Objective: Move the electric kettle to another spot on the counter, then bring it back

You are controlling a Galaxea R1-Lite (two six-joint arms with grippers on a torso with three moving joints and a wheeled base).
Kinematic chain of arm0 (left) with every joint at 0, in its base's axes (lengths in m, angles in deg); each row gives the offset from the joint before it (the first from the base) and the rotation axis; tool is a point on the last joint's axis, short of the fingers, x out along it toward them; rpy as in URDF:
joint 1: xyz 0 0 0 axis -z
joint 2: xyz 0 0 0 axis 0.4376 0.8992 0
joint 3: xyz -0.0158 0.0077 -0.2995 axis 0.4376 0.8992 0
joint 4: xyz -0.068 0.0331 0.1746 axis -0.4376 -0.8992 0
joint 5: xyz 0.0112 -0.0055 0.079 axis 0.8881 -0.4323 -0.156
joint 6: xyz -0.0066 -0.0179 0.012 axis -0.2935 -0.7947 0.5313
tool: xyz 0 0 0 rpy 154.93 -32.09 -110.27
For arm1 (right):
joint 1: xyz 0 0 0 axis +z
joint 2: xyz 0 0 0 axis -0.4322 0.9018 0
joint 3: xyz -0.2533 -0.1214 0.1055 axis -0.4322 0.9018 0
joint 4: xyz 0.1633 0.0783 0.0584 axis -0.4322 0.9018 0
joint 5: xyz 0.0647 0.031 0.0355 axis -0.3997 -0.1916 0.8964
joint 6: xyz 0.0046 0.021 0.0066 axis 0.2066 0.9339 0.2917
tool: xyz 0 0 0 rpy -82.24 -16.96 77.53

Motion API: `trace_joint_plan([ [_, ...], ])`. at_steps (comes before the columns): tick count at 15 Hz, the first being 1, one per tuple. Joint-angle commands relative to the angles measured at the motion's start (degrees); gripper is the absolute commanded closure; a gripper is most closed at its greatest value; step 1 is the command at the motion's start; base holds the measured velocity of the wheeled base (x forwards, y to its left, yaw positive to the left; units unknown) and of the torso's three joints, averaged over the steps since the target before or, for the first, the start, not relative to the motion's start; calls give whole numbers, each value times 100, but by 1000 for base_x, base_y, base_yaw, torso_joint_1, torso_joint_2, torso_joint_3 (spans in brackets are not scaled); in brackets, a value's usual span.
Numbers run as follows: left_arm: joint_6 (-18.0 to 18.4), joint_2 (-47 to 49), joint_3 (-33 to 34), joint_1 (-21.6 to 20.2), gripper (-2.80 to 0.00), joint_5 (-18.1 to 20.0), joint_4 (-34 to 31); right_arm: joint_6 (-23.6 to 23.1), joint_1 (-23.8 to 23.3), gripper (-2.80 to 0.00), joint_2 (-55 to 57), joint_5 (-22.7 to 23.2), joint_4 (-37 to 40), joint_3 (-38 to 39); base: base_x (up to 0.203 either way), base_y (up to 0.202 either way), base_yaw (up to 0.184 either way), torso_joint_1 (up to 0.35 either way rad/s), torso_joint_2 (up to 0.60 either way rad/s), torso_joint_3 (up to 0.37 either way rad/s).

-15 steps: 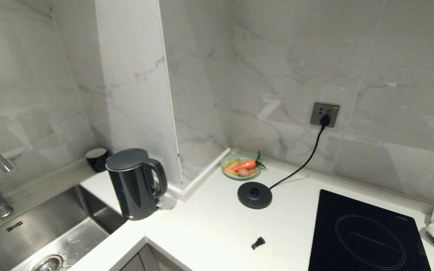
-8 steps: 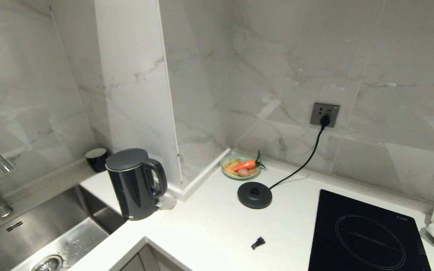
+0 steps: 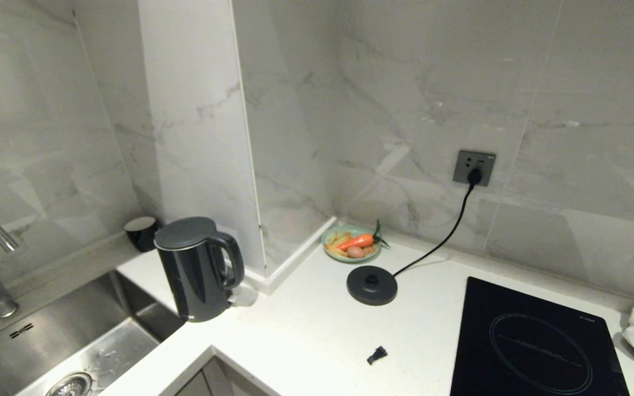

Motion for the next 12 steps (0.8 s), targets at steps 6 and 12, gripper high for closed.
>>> trace_joint_plan([
  [6, 7, 11, 2, 0, 0, 46, -5, -3, 0, 0, 0, 2, -1, 0, 0, 0, 0, 0, 0, 0],
  [12, 7, 11, 2, 0, 0, 55, -10, -3, 0, 0, 0, 2, -1, 0, 0, 0, 0, 0, 0, 0],
])
